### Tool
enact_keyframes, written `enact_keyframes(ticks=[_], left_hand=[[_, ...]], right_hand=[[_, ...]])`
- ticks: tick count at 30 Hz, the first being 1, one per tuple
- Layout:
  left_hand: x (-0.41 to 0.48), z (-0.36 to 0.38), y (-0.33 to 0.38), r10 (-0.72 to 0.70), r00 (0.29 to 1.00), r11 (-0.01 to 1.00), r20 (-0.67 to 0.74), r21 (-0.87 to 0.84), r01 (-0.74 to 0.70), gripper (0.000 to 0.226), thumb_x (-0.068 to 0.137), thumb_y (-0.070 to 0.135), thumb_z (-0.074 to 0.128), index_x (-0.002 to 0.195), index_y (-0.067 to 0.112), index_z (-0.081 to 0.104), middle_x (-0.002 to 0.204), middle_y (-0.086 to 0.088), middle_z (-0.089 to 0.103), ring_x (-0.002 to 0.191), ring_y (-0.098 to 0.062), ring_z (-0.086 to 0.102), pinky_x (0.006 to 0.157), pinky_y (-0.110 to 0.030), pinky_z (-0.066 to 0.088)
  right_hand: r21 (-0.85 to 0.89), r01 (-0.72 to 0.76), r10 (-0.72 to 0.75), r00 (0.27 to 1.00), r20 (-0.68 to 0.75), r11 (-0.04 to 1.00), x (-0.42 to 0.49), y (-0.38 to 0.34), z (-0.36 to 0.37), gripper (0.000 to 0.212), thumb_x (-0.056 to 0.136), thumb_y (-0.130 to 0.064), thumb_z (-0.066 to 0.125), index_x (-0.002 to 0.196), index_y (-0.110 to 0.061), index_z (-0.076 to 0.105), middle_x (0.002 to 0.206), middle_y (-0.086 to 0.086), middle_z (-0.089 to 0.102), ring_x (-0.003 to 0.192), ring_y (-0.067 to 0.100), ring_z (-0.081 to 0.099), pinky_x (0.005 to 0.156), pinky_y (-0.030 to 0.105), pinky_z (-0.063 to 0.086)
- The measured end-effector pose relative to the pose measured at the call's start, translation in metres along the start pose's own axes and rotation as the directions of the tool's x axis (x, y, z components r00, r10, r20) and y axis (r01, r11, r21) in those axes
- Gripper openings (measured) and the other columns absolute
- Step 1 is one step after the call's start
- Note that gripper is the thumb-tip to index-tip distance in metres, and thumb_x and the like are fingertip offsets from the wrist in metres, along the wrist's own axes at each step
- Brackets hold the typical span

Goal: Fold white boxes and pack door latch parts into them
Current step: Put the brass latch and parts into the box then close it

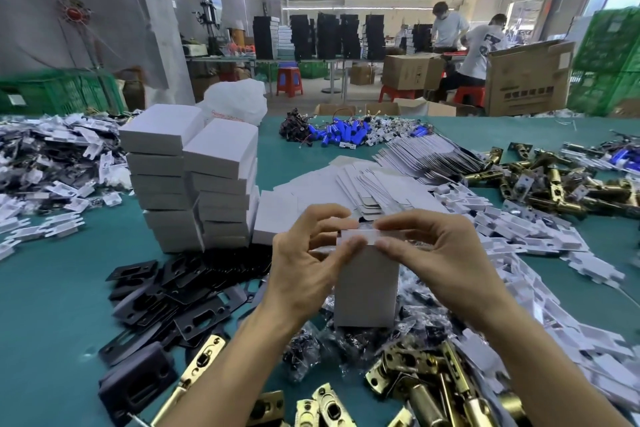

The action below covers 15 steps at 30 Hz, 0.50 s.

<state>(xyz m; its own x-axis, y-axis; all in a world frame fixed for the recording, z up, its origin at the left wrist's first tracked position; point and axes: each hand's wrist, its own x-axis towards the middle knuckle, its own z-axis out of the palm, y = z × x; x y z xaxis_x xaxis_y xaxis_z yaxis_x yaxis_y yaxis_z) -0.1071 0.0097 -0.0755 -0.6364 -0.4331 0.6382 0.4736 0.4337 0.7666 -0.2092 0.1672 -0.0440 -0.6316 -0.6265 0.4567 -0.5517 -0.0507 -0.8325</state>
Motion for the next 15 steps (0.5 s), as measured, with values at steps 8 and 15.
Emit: enact_keyframes(ticks=[8, 15], left_hand=[[0.0043, -0.0013, -0.0049, 0.031, 0.999, 0.995, 0.014, 0.097, -0.033, 0.011, 0.092, 0.033, 0.064, 0.099, 0.027, 0.070, 0.098, 0.015, 0.073, 0.092, -0.008, 0.071, 0.078, -0.022, 0.056], [0.0063, -0.0025, -0.0045, -0.072, 0.997, 0.991, 0.034, 0.116, 0.068, 0.010, 0.093, 0.024, 0.059, 0.097, 0.031, 0.066, 0.101, 0.013, 0.073, 0.100, -0.008, 0.069, 0.086, -0.025, 0.055]], right_hand=[[-0.066, 0.038, -0.041, 0.998, -0.042, 0.997, 0.0004, -0.0015, 0.0042, 0.015, 0.077, -0.013, 0.081, 0.087, -0.024, 0.076, 0.083, -0.012, 0.075, 0.080, 0.006, 0.072, 0.076, 0.027, 0.060], [0.040, 0.005, -0.008, 0.998, 0.065, 0.999, 0.0001, -0.0035, -0.0013, 0.024, 0.079, -0.004, 0.076, 0.095, -0.022, 0.077, 0.094, -0.005, 0.077, 0.090, 0.012, 0.073, 0.084, 0.036, 0.059]])
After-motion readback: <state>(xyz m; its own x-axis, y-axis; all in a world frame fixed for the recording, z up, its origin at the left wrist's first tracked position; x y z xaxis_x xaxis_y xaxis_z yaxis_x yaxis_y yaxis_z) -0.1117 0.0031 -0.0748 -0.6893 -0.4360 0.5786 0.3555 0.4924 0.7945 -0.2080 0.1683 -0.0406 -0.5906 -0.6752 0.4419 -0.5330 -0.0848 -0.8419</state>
